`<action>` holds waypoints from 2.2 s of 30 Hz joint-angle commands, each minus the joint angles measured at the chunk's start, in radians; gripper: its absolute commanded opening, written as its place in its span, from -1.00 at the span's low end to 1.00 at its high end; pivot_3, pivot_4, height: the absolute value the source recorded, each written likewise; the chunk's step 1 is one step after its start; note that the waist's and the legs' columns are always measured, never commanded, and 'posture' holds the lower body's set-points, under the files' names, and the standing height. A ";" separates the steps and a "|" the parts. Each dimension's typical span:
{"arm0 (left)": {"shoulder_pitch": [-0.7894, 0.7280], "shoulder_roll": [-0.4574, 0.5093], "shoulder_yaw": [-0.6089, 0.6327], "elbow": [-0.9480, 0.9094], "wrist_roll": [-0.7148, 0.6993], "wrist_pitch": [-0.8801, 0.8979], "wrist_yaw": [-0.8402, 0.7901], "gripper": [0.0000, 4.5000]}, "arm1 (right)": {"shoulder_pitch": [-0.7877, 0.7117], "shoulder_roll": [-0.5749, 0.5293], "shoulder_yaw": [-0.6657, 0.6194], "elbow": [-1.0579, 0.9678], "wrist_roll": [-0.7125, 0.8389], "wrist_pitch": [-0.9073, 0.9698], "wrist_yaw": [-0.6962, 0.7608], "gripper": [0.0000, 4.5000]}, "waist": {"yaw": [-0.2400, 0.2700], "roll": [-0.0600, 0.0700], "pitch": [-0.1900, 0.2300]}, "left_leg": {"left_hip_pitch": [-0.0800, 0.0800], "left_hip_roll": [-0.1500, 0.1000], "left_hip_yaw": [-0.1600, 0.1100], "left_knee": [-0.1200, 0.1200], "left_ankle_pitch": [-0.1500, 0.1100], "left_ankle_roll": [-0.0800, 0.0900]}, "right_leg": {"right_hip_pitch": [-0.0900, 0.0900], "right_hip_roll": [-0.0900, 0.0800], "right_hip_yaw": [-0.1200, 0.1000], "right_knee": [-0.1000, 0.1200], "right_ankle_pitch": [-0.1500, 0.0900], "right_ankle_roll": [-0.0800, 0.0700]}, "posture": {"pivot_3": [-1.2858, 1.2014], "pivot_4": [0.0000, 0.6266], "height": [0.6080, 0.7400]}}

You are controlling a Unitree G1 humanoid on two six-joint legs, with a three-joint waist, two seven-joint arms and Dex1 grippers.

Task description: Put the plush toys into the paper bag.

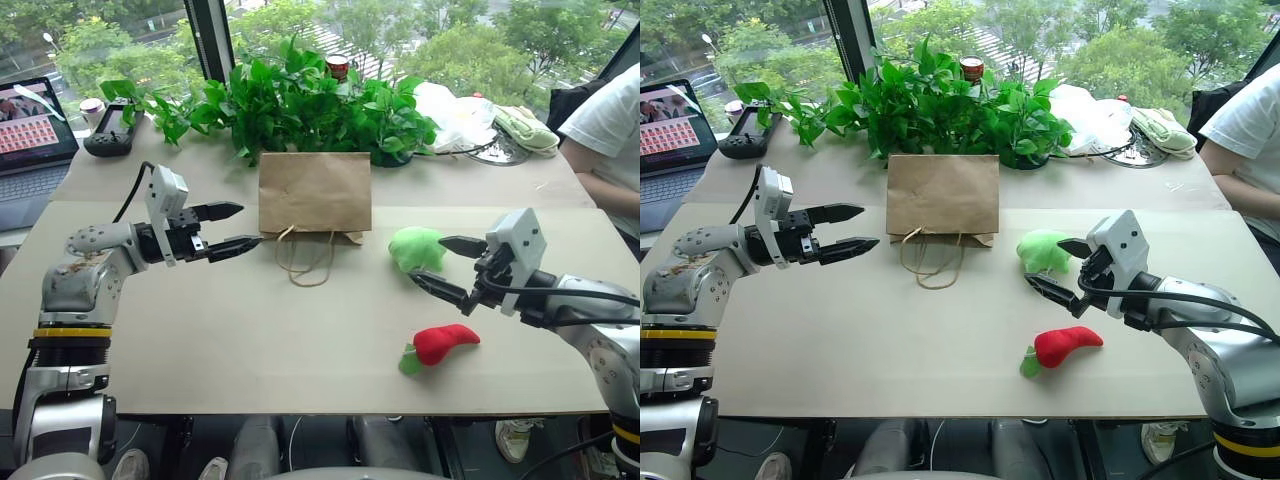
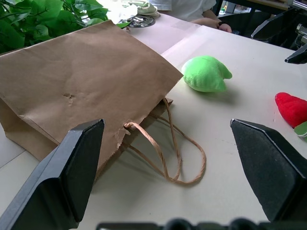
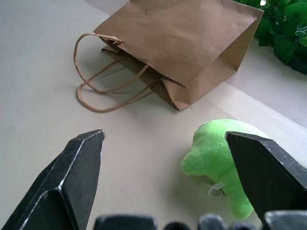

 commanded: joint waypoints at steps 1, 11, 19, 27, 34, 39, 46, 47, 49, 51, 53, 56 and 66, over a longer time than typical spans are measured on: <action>-0.006 0.019 0.025 -0.032 -0.013 -0.010 -0.010 1.00 | -0.014 -0.008 -0.021 -0.016 0.007 -0.015 0.011 0.99 | 0.000 0.000 0.000 | 0.000 0.000 0.000 0.000 0.000 0.000 | 0.000 0.000 0.000 0.000 0.000 0.000 | 0.03 -0.52 1.00; -0.021 0.043 -0.014 0.058 0.083 -0.165 -0.072 1.00 | -0.015 0.000 -0.024 -0.017 0.007 -0.020 0.021 0.99 | 0.000 0.000 0.000 | 0.000 0.000 0.000 0.000 0.000 0.000 | 0.000 0.000 0.000 0.000 0.000 0.000 | 0.03 -0.52 1.00; -0.113 0.043 -0.111 0.309 0.333 -0.617 -0.062 1.00 | -0.004 0.006 -0.030 -0.021 0.006 -0.017 0.012 0.99 | 0.003 0.000 0.000 | 0.000 0.000 0.000 0.000 0.000 0.000 | 0.000 0.000 0.000 0.000 0.000 0.000 | 0.03 -0.52 1.00; -0.304 -0.029 -0.240 0.666 0.602 -1.135 0.115 1.00 | 0.009 0.005 -0.047 -0.046 0.014 -0.006 -0.004 0.99 | 0.015 0.000 0.000 | -0.002 -0.001 0.000 0.001 0.000 0.000 | 0.000 -0.001 -0.001 -0.001 0.000 0.000 | 0.03 -0.52 1.00; -0.438 -0.134 -0.326 0.882 0.741 -1.347 0.285 1.00 | 0.030 0.006 -0.071 -0.081 0.024 0.012 -0.034 0.99 | 0.022 0.000 0.000 | -0.004 -0.002 0.000 0.001 0.000 0.001 | -0.001 -0.001 -0.001 -0.001 0.000 0.001 | 0.03 -0.52 1.00; -0.463 -0.207 -0.358 0.950 0.769 -1.412 0.313 1.00 | 0.042 0.011 -0.078 -0.095 0.027 0.018 -0.049 0.99 | 0.023 0.000 0.000 | -0.005 -0.002 -0.001 0.002 0.000 0.001 | -0.001 -0.002 -0.001 -0.001 0.000 0.001 | 0.03 -0.52 1.00; -0.472 -0.233 -0.363 0.994 0.765 -1.444 0.320 1.00 | 0.043 0.014 -0.078 -0.104 0.030 0.023 -0.066 0.99 | 0.018 0.000 0.000 | -0.005 -0.002 -0.002 0.002 0.000 0.001 | -0.001 -0.001 -0.001 -0.001 0.000 0.001 | 0.03 -0.52 1.00; -0.472 -0.234 -0.360 0.997 0.758 -1.444 0.311 0.89 | 0.044 0.015 -0.078 -0.104 0.031 0.023 -0.067 1.00 | 0.018 0.000 0.000 | -0.005 -0.003 -0.003 0.002 0.000 0.001 | -0.001 -0.001 -0.001 -0.001 0.000 0.002 | 0.03 -0.52 1.00; -0.472 -0.234 -0.358 1.001 0.748 -1.448 0.293 0.65 | 0.045 0.014 -0.078 -0.104 0.033 0.022 -0.070 1.00 | 0.018 0.000 0.000 | -0.005 -0.003 -0.004 0.002 0.000 0.001 | -0.001 -0.001 -0.001 -0.001 0.000 0.002 | 0.03 -0.52 1.00; -0.471 -0.233 -0.358 1.003 0.743 -1.452 0.282 0.34 | 0.046 0.012 -0.077 -0.104 0.036 0.021 -0.073 1.00 | 0.019 0.000 0.000 | -0.005 -0.003 -0.004 0.002 0.000 0.001 | -0.001 -0.001 -0.001 -0.001 0.000 0.002 | 0.03 -0.52 1.00; -0.471 -0.232 -0.357 1.003 0.742 -1.456 0.278 0.00 | 0.046 0.012 -0.075 -0.104 0.038 0.021 -0.076 1.00 | 0.019 0.000 0.000 | -0.005 -0.004 -0.006 0.002 0.000 0.001 | 0.000 -0.001 -0.001 -0.001 0.000 0.002 | 0.03 -0.52 1.00; -0.469 -0.232 -0.358 1.007 0.745 -1.453 0.277 -0.47 | 0.048 0.012 -0.073 -0.104 0.041 0.019 -0.078 1.00 | 0.019 0.000 0.000 | -0.006 -0.004 -0.007 0.002 0.000 0.001 | 0.000 -0.001 -0.001 -0.001 0.000 0.002 | 0.03 -0.52 1.00; -0.459 -0.239 -0.350 0.998 0.727 -1.448 0.263 -0.97 | 0.053 0.016 -0.066 -0.106 0.042 0.017 -0.087 1.00 | 0.019 0.000 0.000 | -0.006 -0.005 -0.008 0.002 0.000 0.001 | 0.000 -0.001 -0.001 0.000 0.000 0.002 | 0.03 -0.52 1.00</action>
